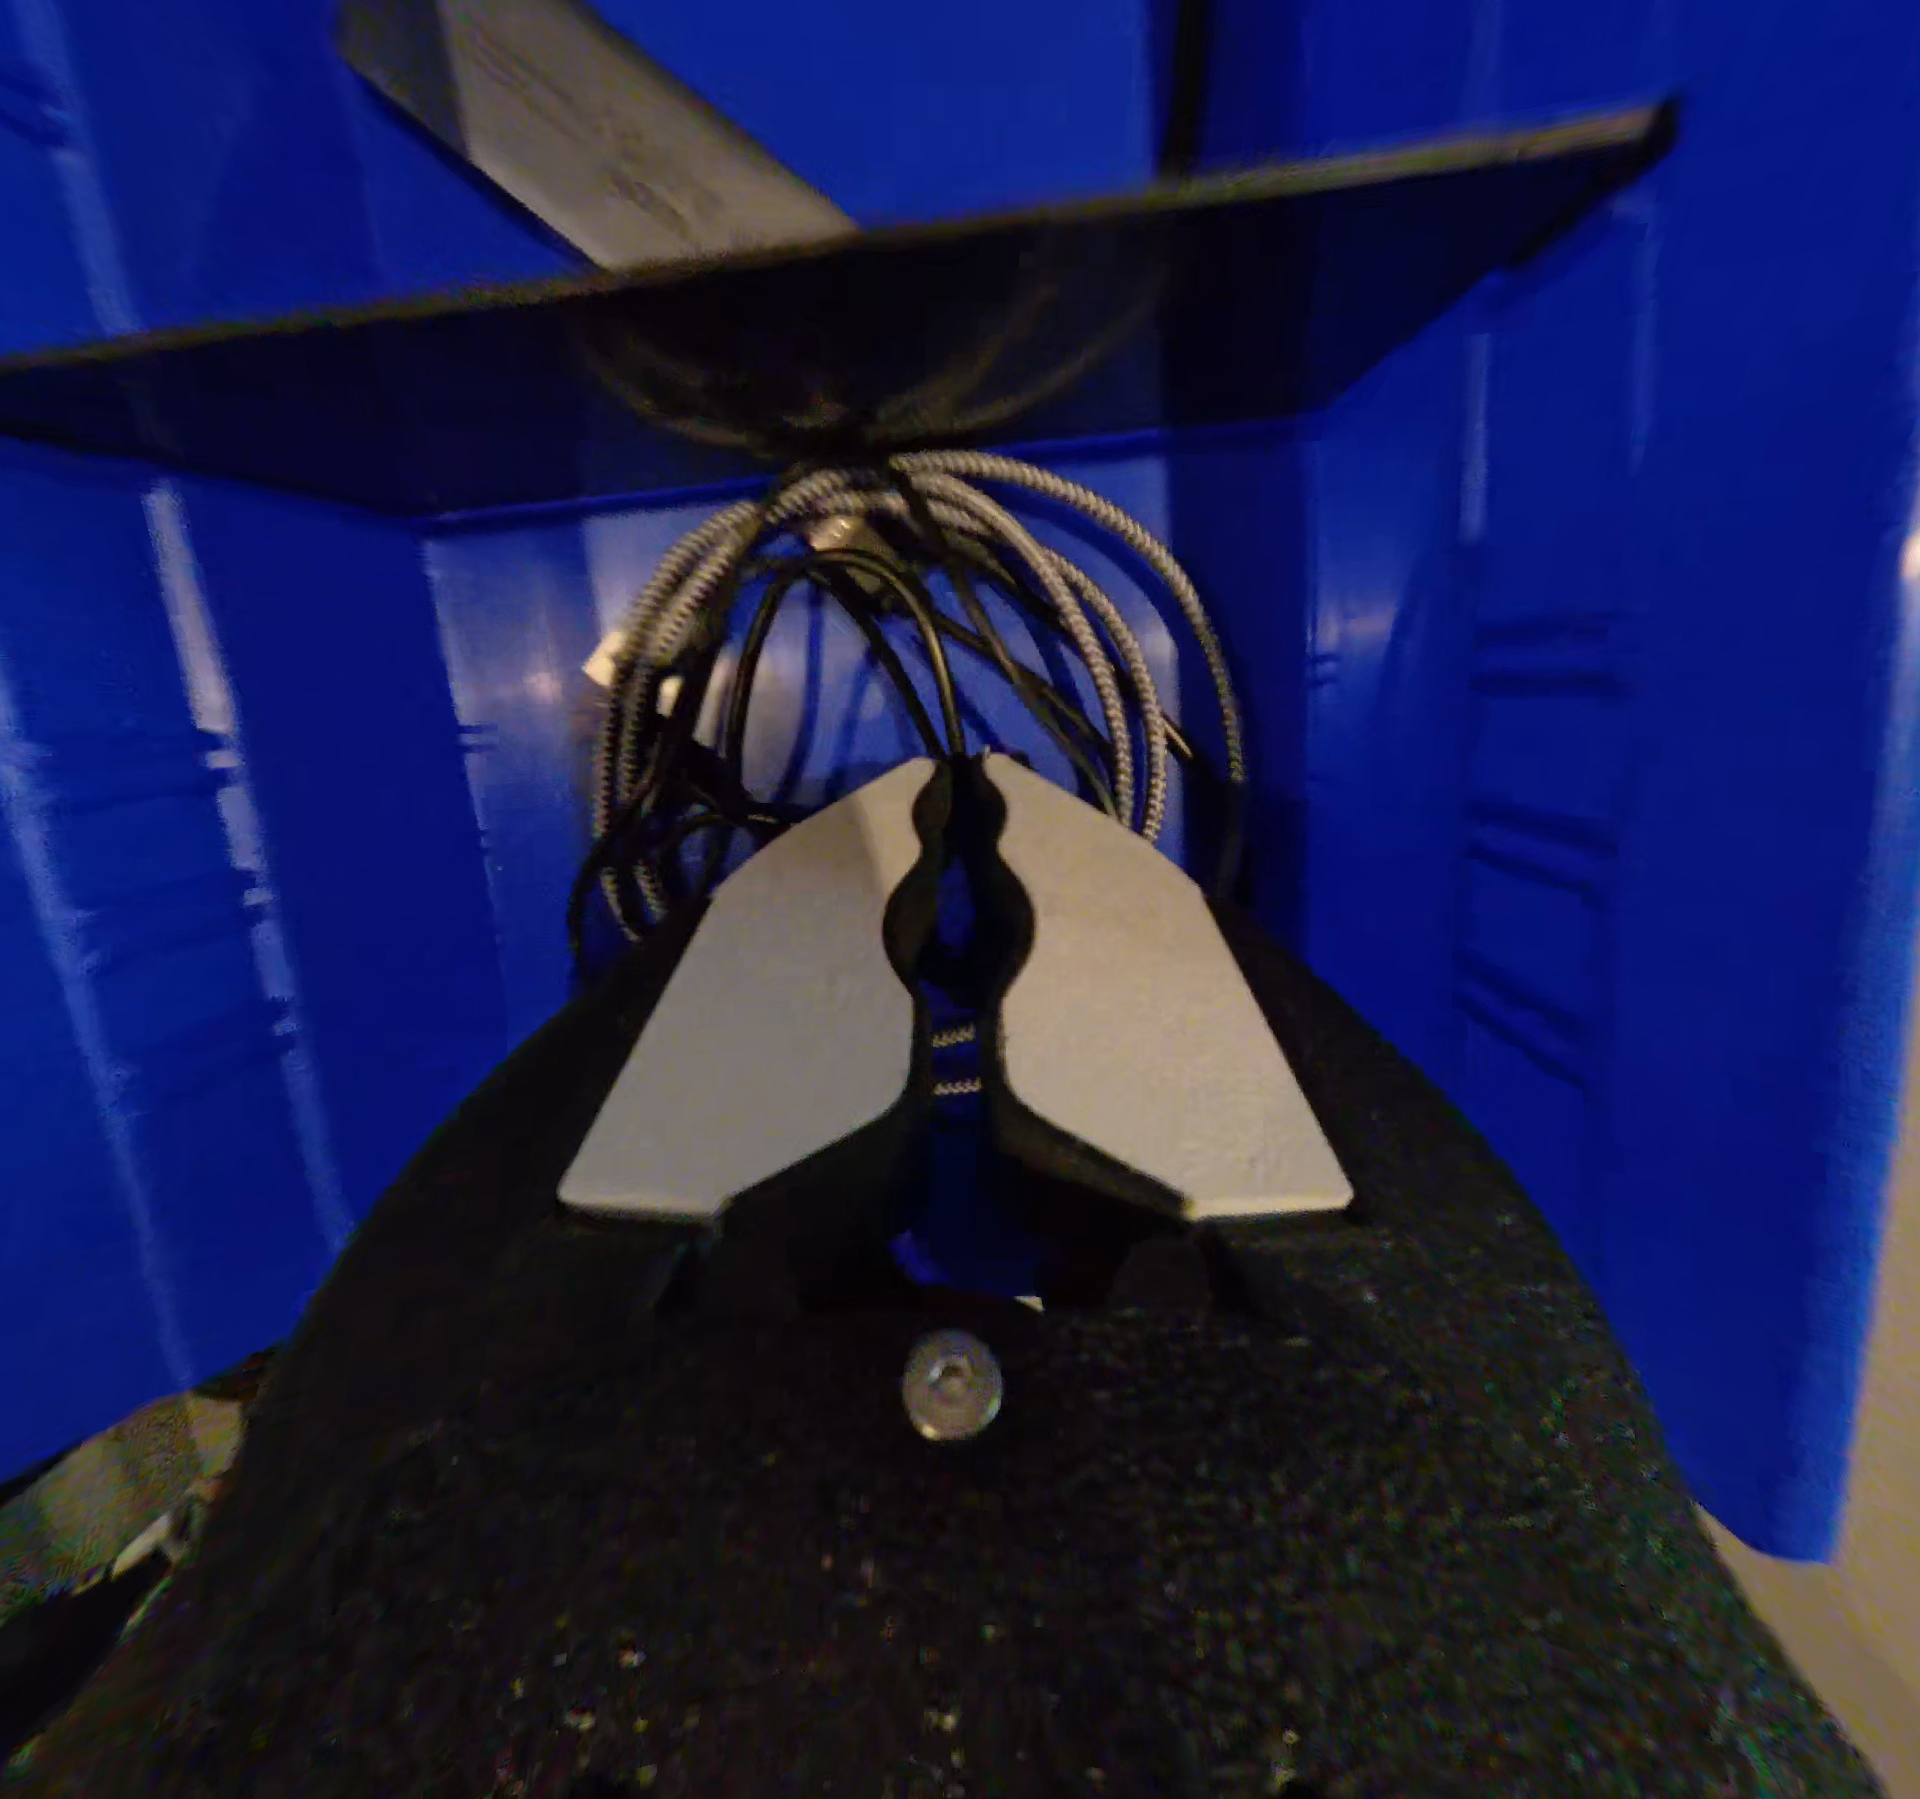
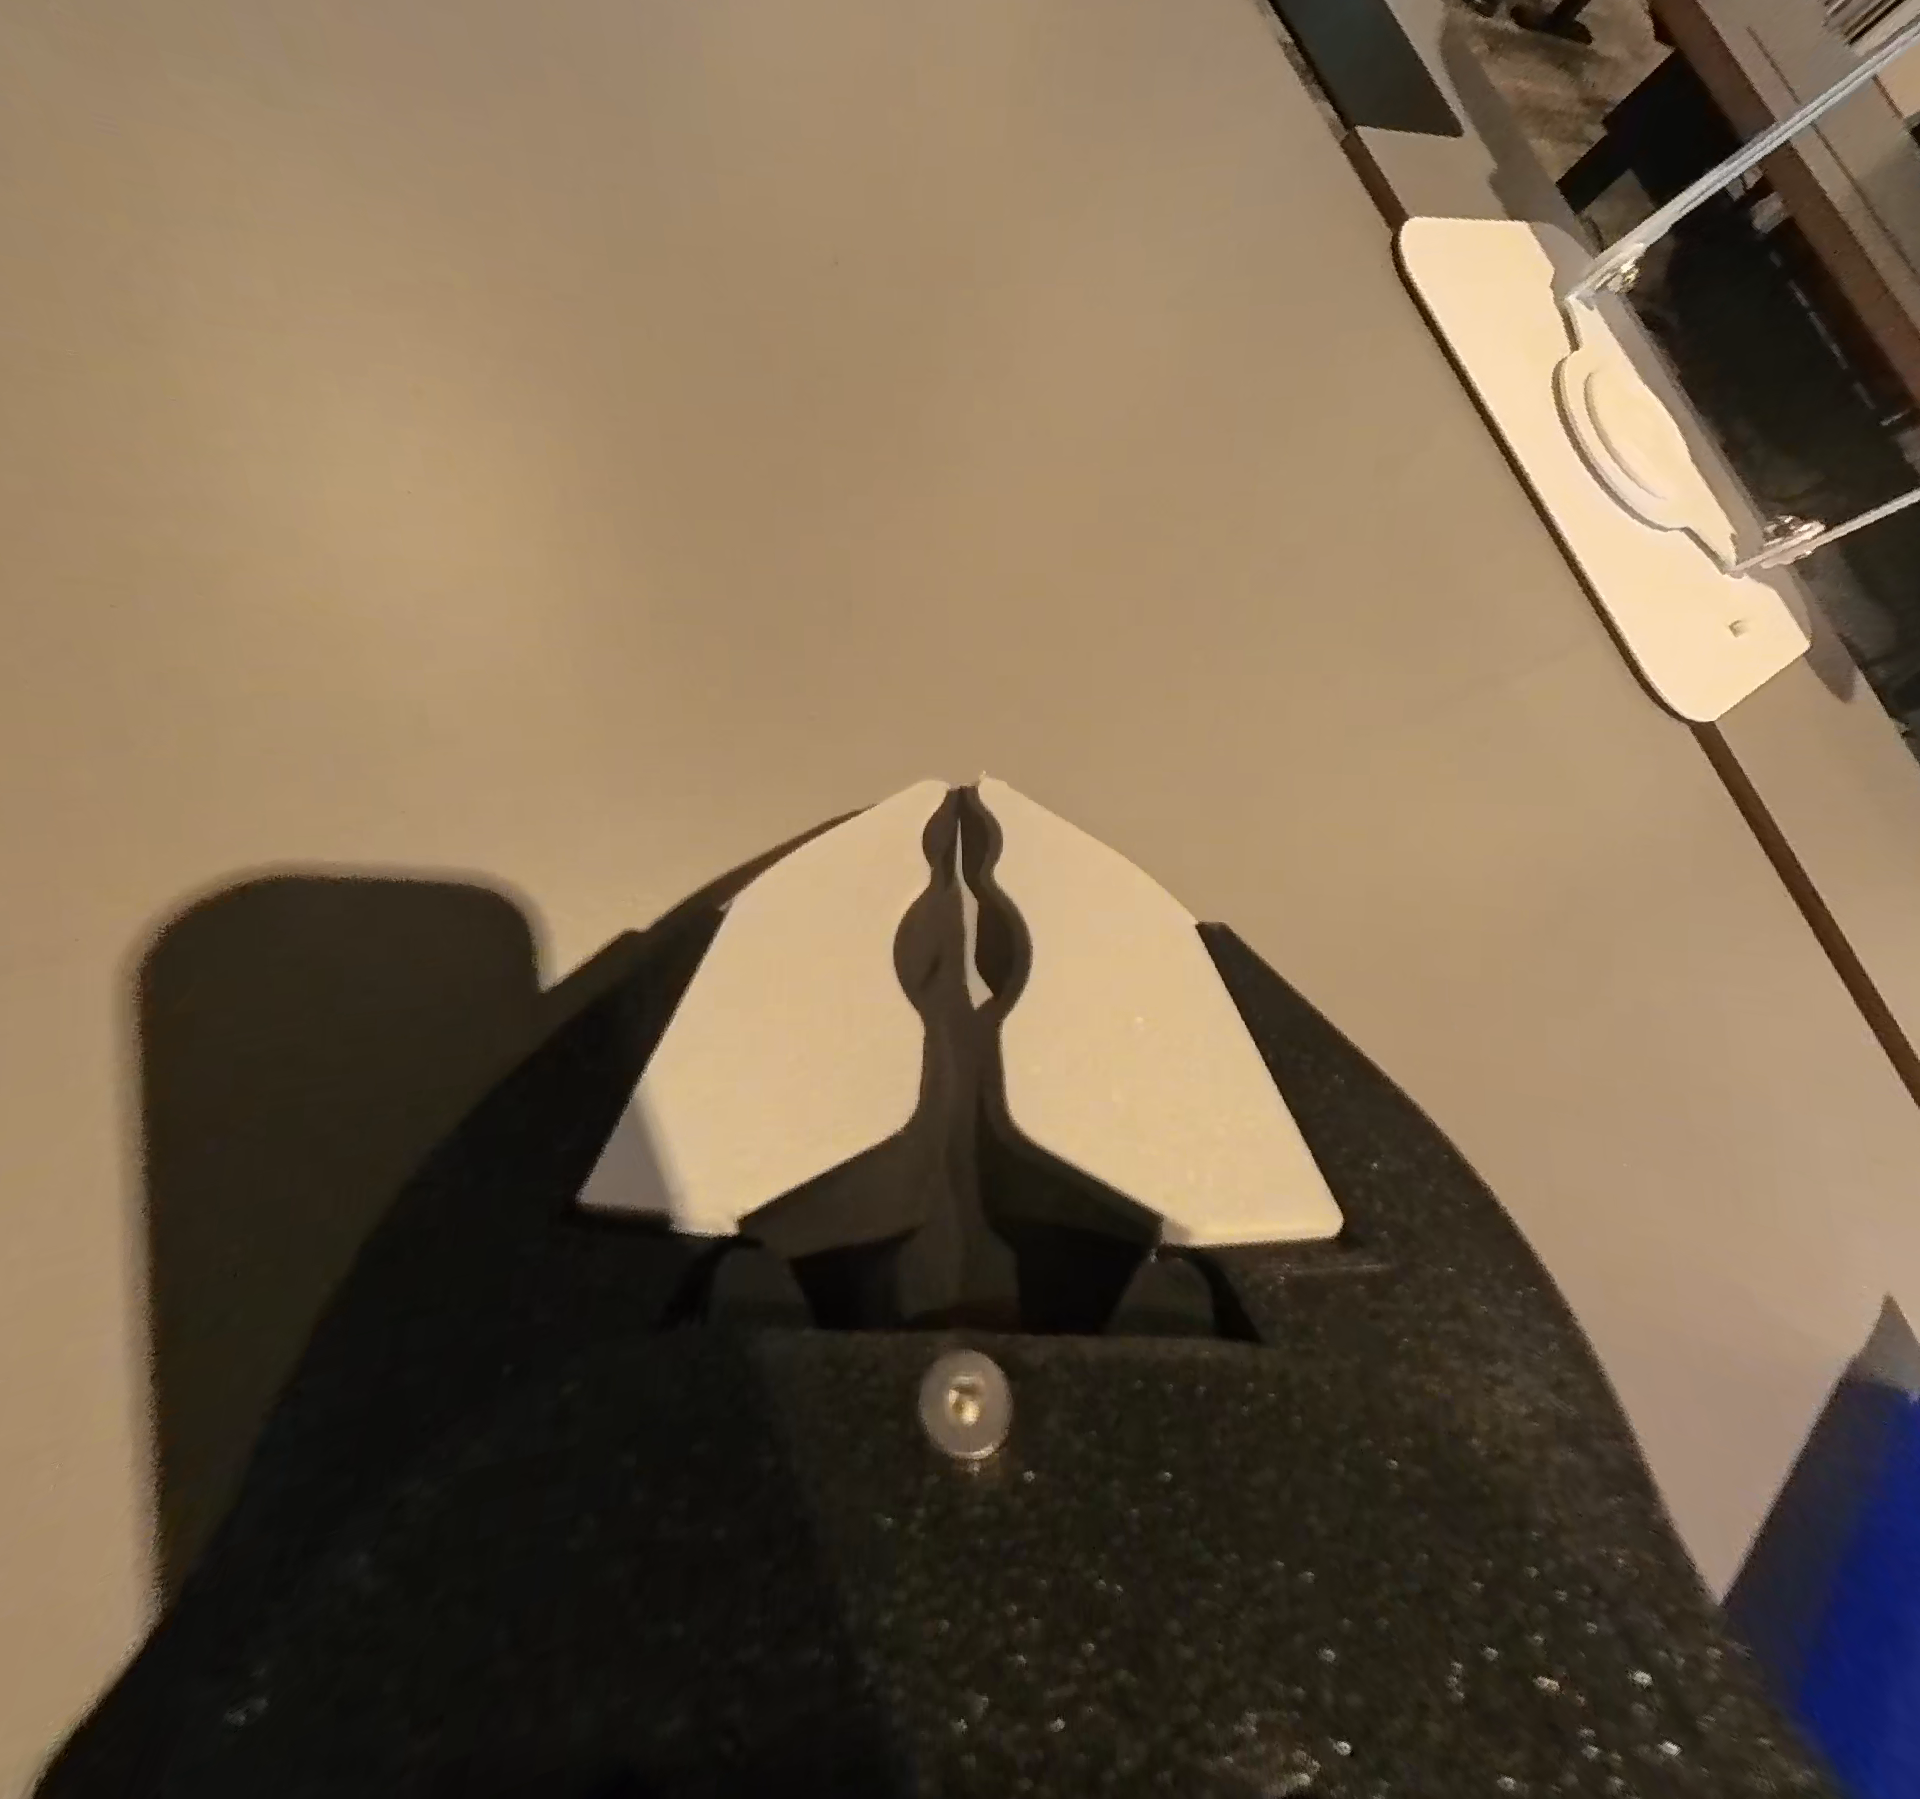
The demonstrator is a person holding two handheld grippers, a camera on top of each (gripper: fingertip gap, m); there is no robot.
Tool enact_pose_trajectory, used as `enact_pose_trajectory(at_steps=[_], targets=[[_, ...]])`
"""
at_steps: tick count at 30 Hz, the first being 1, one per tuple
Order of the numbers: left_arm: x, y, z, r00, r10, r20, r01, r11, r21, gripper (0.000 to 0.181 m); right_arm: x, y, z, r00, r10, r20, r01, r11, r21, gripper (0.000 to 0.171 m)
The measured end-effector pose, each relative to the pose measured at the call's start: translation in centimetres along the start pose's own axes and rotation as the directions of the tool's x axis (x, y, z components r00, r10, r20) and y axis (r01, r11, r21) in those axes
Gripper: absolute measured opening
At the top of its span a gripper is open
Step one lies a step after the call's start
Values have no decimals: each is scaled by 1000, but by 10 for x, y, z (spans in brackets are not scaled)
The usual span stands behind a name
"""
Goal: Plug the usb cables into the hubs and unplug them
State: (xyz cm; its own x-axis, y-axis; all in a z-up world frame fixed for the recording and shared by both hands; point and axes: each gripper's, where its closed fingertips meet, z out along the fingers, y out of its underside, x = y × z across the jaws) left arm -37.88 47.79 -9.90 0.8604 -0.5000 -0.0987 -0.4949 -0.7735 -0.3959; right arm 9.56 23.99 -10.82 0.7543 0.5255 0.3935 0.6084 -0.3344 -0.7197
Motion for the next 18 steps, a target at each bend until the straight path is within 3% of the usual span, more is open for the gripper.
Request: enact_pose_trajectory(at_steps=[6,10,13,15,18], targets=[[-10,-41,-75,989,-37,144,-4,961,276,3,0,1,1,1000,-12,-7,12,1000,-9,0],[10,-73,-147,980,-23,197,-79,867,492,2,-1,1,1,1000,-24,-12,24,1000,-11,0],[45,-100,-211,977,37,208,-172,714,679,2,-1,1,1,999,-29,-14,29,1000,-8,0],[81,-114,-251,967,136,215,-254,568,783,3,-1,1,0,999,-30,-14,30,1000,-5,0],[142,-126,-296,947,279,158,-258,369,893,2,-2,0,-1,999,-33,-13,33,999,1,0]])
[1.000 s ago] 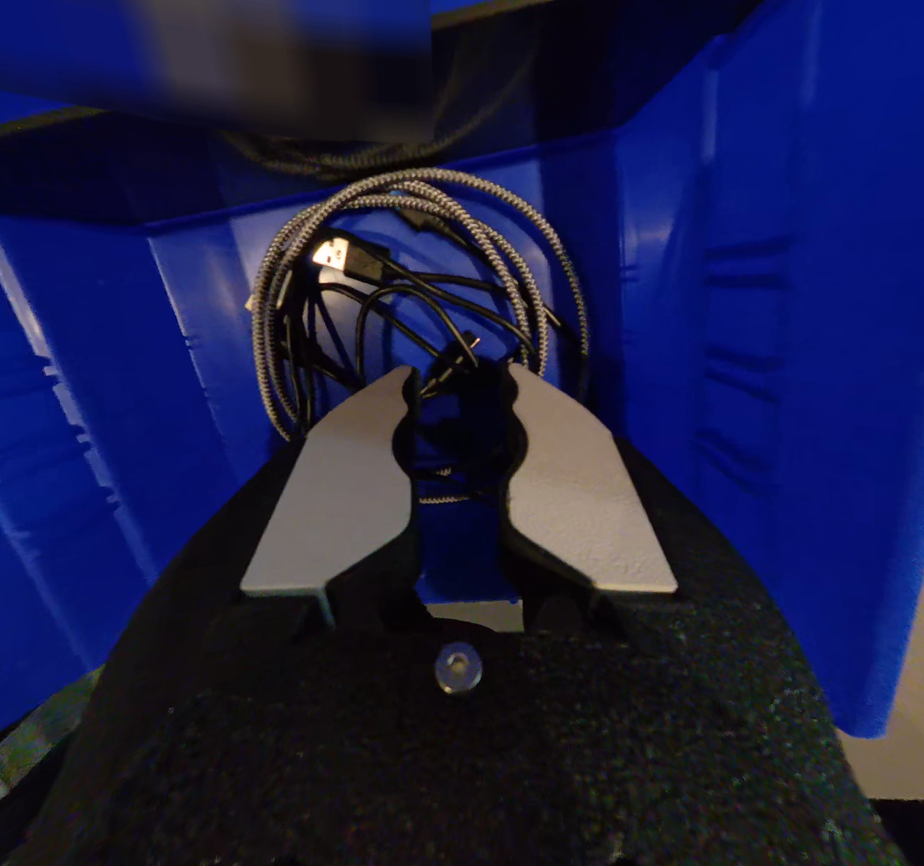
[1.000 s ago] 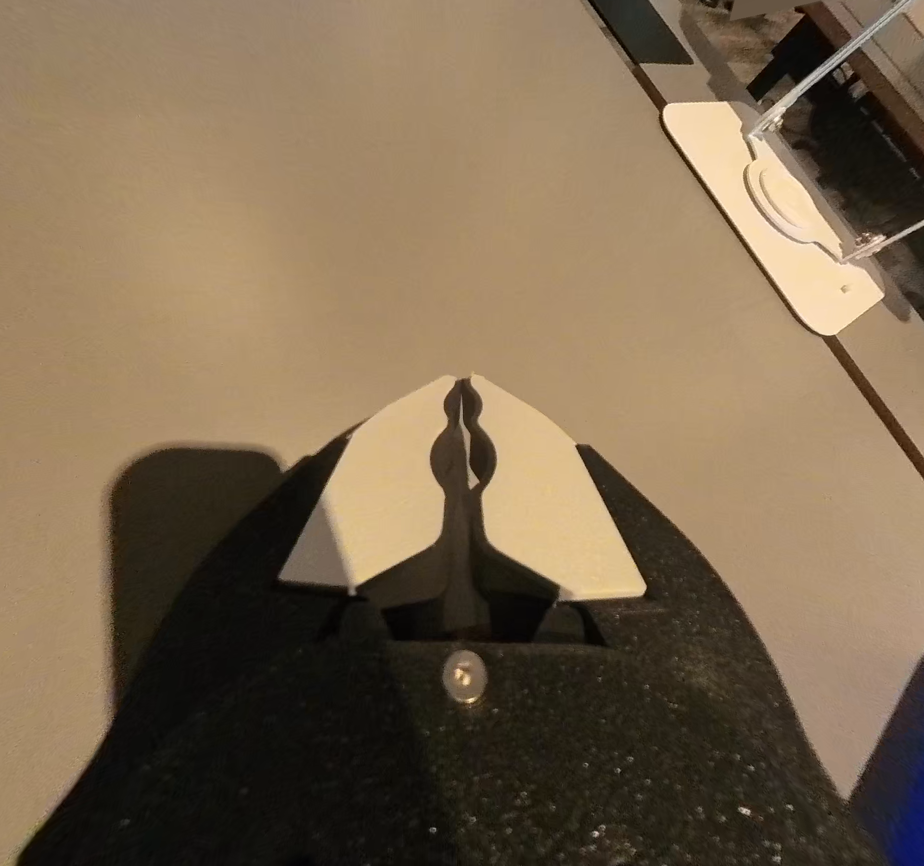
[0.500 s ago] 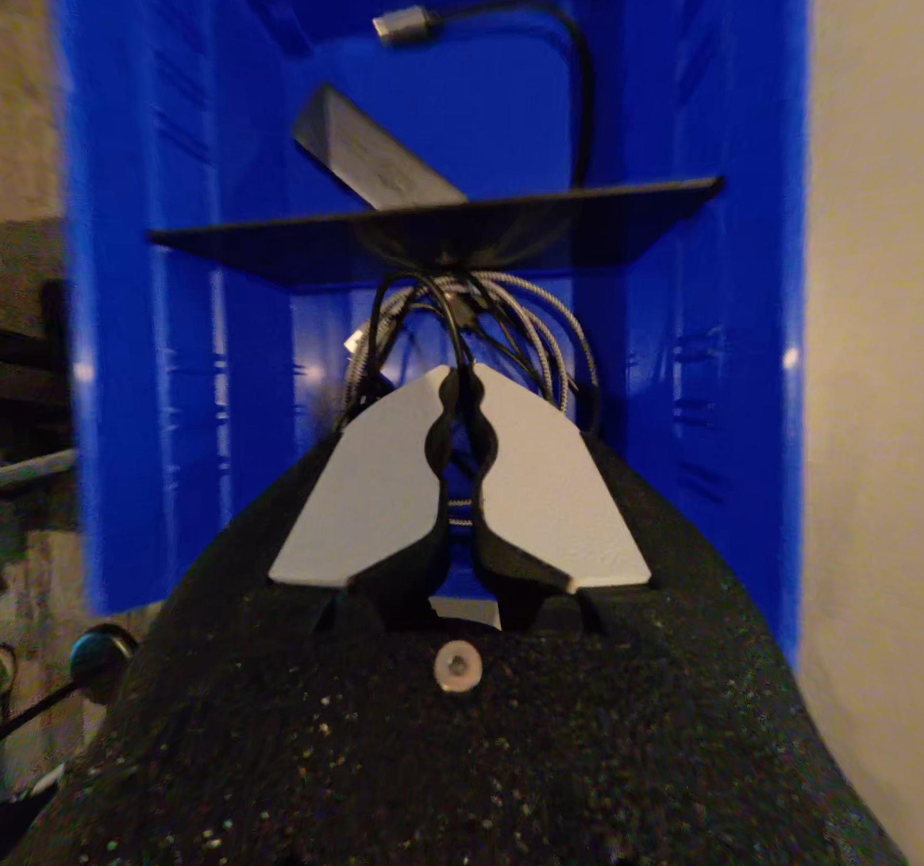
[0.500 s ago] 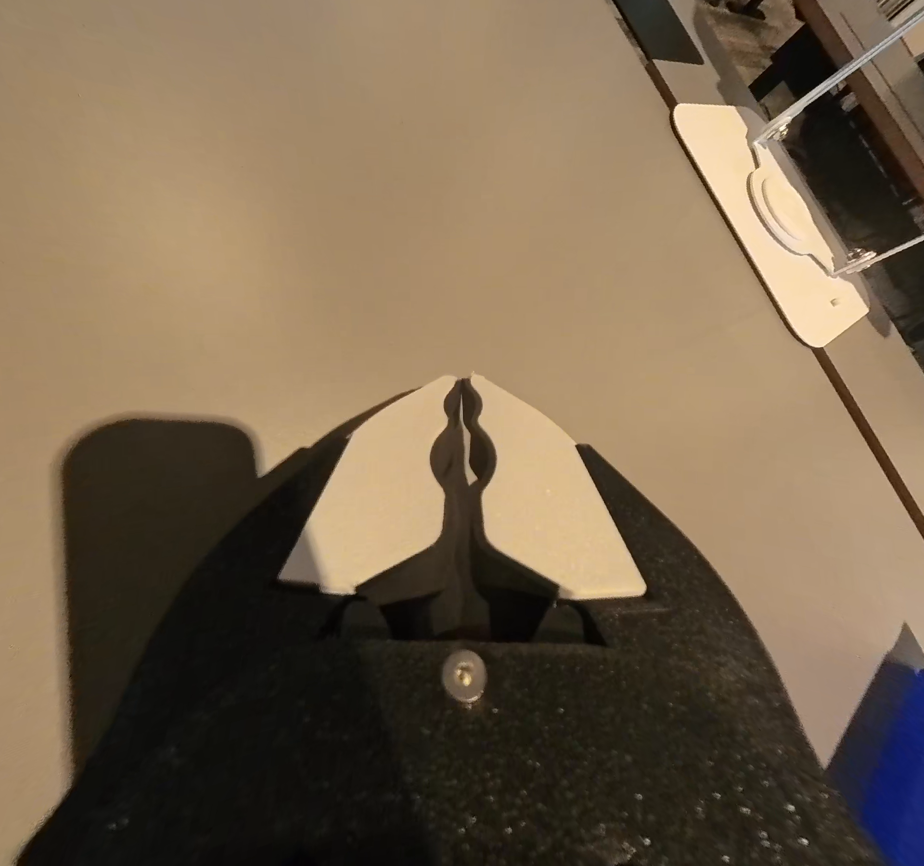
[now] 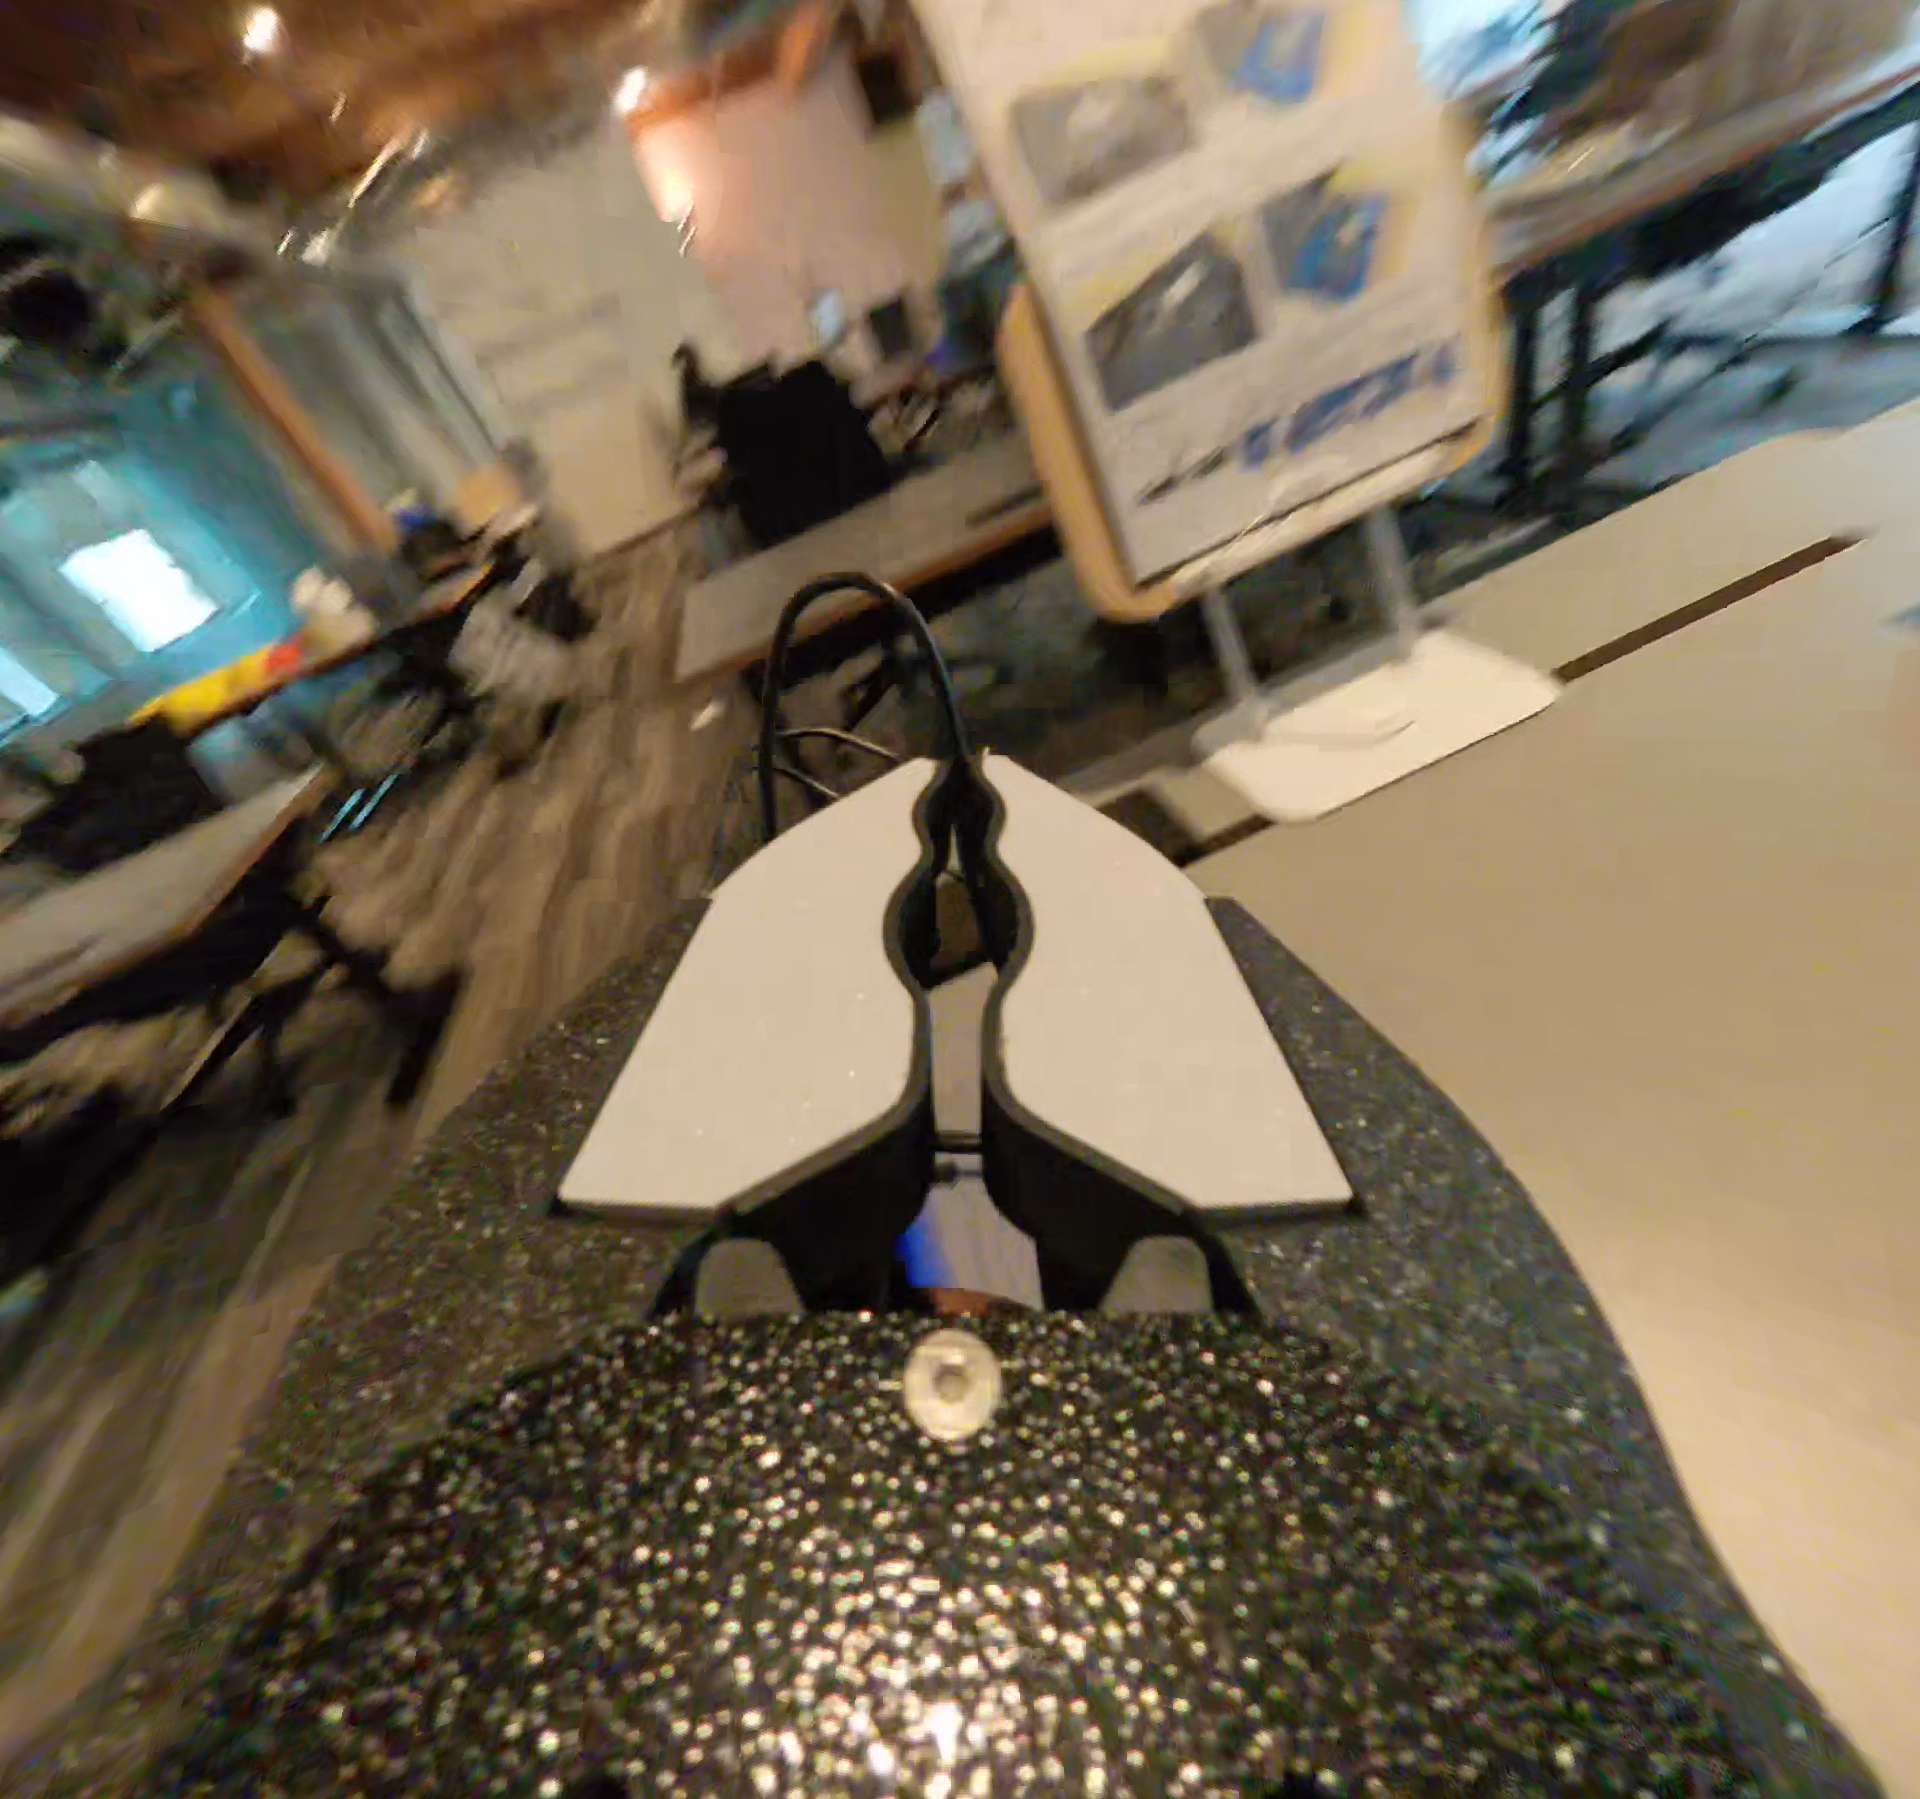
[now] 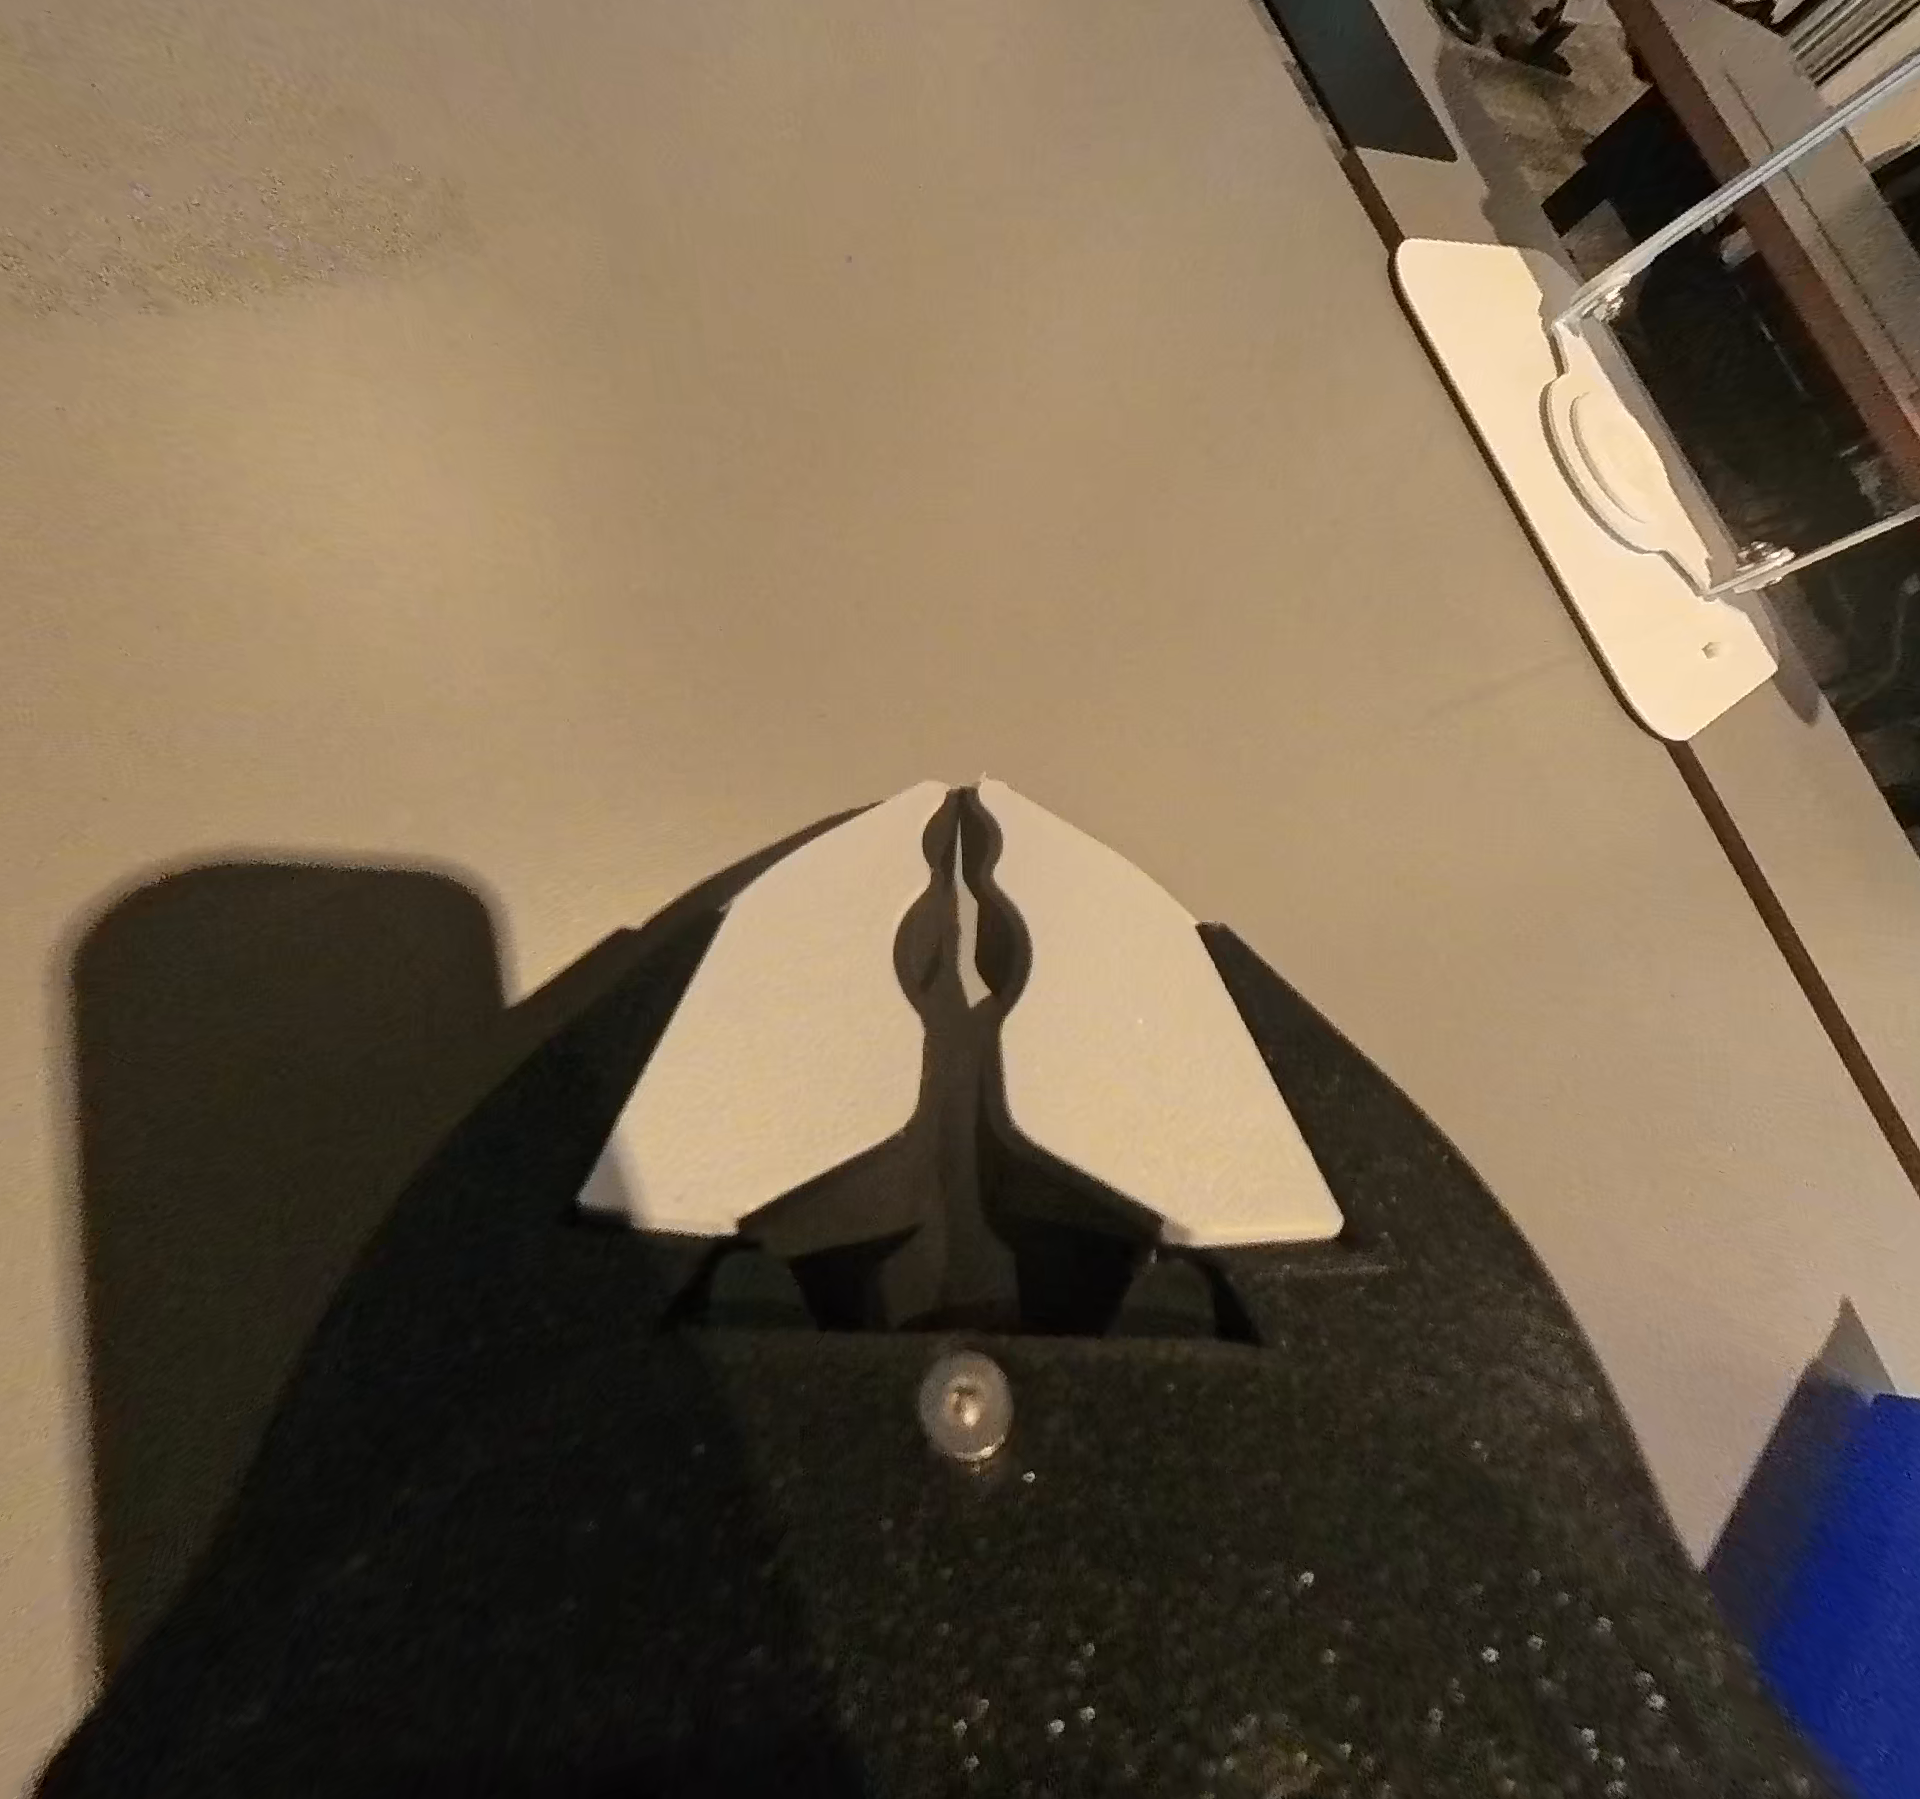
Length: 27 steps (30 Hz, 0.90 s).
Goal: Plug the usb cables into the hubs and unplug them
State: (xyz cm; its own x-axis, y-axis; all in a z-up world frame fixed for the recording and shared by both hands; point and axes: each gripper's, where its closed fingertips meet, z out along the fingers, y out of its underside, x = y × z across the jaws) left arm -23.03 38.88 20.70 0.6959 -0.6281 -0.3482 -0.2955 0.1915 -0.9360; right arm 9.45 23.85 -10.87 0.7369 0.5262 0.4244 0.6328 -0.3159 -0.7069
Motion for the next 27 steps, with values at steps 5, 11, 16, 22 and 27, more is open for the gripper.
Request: enact_pose_trajectory(at_steps=[5,11,16,22,27], targets=[[72,-39,16,971,-18,-240,56,987,150,2,-1,-1,-2,1000,-1,3,1,1000,15,0],[171,-24,43,833,-77,-548,175,976,128,2,4,-3,-5,999,31,-13,-30,999,45,0],[251,29,65,681,-145,-718,232,973,23,2,9,-5,-7,997,71,-18,-70,995,68,0],[297,85,81,537,-308,-785,313,937,-153,2,11,-5,-9,995,98,-10,-97,992,87,0],[304,104,84,515,-323,-794,268,941,-209,2,11,-6,-11,994,108,-3,-107,990,96,0]])
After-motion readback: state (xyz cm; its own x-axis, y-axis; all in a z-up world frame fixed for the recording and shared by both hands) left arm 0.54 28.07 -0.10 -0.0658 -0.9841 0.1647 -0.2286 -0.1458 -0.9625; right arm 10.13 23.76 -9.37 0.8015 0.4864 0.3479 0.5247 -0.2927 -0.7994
